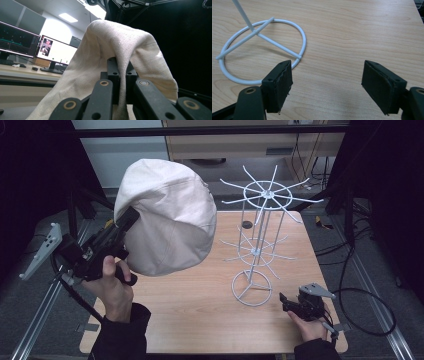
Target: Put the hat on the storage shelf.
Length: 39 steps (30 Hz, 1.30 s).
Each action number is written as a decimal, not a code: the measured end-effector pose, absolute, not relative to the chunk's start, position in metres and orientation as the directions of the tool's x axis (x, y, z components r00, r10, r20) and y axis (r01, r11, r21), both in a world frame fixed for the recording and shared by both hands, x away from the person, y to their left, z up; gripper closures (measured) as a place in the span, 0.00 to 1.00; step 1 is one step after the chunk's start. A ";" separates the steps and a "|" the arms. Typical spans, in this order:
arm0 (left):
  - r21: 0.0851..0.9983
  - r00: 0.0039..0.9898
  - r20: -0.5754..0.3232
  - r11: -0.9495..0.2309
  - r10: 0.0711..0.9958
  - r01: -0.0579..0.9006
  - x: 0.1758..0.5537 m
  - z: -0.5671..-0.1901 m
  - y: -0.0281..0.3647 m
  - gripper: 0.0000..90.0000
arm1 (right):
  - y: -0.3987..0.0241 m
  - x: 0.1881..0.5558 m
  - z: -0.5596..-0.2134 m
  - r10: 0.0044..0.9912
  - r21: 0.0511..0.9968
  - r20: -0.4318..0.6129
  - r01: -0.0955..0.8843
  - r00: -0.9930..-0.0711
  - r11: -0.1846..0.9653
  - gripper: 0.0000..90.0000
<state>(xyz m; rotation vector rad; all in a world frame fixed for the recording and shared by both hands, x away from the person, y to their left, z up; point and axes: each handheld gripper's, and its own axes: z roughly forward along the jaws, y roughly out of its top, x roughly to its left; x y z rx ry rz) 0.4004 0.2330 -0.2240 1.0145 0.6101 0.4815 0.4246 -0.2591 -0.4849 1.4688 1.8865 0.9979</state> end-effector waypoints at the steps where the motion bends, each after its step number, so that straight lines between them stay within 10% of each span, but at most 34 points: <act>1: 0.888 0.737 -0.244 0.451 0.630 -0.091 0.400 -0.224 0.233 0.97 | -0.259 0.425 -0.485 0.966 0.816 0.023 0.563 -0.257 0.130 0.27; 39: 0.904 0.783 -0.258 0.427 0.567 -0.011 0.431 -0.230 0.171 0.97 | -0.260 0.425 -0.485 0.964 0.818 0.031 0.561 -0.263 0.127 0.27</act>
